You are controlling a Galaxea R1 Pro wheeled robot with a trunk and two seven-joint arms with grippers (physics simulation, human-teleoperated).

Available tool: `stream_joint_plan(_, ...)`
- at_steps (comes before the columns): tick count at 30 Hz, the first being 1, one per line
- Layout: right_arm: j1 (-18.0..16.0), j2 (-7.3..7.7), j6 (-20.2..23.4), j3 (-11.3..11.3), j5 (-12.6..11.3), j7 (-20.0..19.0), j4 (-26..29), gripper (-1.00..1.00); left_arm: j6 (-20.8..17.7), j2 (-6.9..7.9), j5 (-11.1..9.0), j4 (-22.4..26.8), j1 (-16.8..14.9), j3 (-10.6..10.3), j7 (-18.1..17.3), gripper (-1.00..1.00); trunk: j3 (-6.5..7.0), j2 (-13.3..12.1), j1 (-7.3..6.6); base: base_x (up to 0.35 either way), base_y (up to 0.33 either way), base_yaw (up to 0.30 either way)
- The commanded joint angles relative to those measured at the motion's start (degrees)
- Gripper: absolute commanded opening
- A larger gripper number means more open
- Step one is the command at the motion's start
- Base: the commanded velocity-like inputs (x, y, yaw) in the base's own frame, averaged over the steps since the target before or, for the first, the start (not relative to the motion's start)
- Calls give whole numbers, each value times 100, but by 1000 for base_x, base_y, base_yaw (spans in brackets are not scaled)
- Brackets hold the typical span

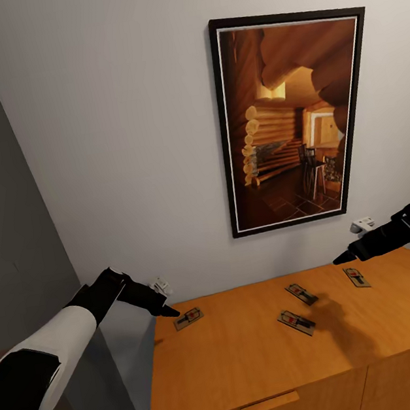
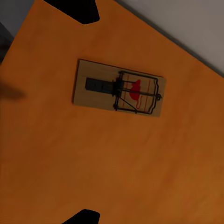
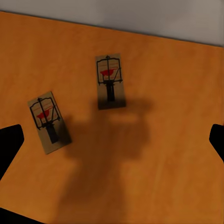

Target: Take the four mousetraps from the cabinet in the bathroom and place them on the bathroom floor. Make sure all four end up on the same floor surface, and ensure that at least two of them are either under or directly next to the same bathroom sink.

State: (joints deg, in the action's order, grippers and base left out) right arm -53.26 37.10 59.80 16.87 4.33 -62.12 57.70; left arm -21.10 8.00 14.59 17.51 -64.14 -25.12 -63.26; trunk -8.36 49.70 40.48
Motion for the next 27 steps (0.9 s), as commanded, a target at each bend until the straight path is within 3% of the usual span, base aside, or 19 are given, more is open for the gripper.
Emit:
stream_joint_plan(1, -8, 5, 20, 10, 45, -46, 4, 100, -57, 0, 34, 14, -2, 20, -30, 100, -28, 49, 24, 0, 0, 0)
stream_joint_plan(27, -8, -1, 20, 10, 44, -47, 5, 100, -53, 0, 35, 15, -2, 16, -29, 100, -495, 1092, 595, 0, 0, 0)
